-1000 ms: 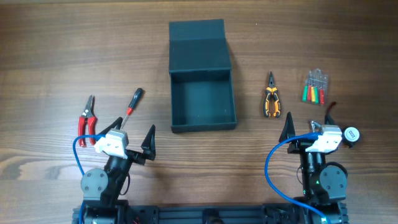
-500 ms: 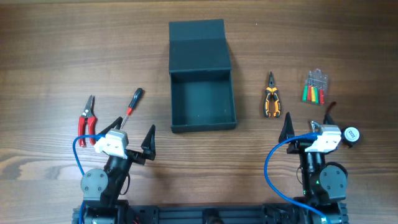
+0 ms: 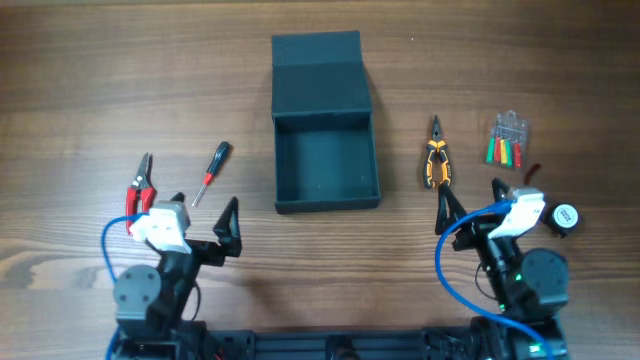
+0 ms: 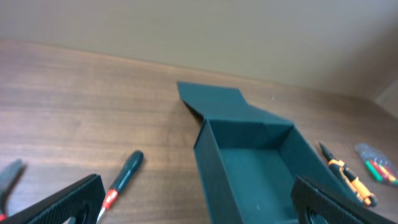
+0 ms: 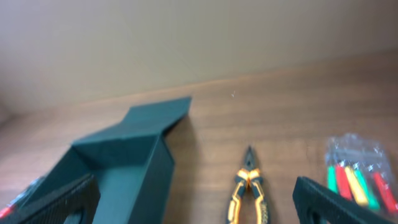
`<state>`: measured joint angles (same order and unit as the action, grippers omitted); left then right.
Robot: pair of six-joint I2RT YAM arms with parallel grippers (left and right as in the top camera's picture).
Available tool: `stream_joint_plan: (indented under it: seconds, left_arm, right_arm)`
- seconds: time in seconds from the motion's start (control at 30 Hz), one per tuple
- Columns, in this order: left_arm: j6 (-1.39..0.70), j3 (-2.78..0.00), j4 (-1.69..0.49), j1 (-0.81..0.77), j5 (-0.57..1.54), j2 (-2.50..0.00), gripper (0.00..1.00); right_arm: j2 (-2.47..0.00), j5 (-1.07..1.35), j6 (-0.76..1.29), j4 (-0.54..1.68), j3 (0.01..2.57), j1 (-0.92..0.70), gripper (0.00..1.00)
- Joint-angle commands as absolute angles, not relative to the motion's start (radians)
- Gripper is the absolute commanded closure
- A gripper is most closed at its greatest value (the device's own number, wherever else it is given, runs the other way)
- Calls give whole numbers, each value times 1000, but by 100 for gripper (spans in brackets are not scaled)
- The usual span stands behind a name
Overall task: Pack container
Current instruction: 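Move the right gripper over the orange-black needle-nose pliers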
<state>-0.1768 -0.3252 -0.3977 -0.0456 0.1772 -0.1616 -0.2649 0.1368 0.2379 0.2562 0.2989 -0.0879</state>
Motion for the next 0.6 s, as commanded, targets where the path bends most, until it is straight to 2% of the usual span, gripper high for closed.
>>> stream_joint_plan:
  seconds: [0.0, 0.17, 0.3, 0.33, 0.4, 0.57]
  left_arm:
    - [-154, -521, -479, -41, 133, -360, 0]
    - [-153, -750, -577, -41, 134, -639, 0]
    - [-109, -919, -719, -41, 144, -826, 0]
    - [-108, -968, -769, -41, 134, -878, 0]
    - [-108, -1027, -823, -41, 119, -944, 0]
    - [-117, -1056, -850, -41, 122, -1028, 0]
  right_arm:
    - [-523, 212, 199, 416, 603, -84, 0]
    - [-862, 209, 136, 801, 1013, -84, 0]
    - [-1040, 282, 75, 1013, 1259, -84, 0]
    - [-1074, 293, 40, 1054, 1305, -84, 0]
    - [-1139, 237, 110, 1127, 1380, -84, 0]
    - [-1284, 121, 186, 1196, 1415, -84, 0]
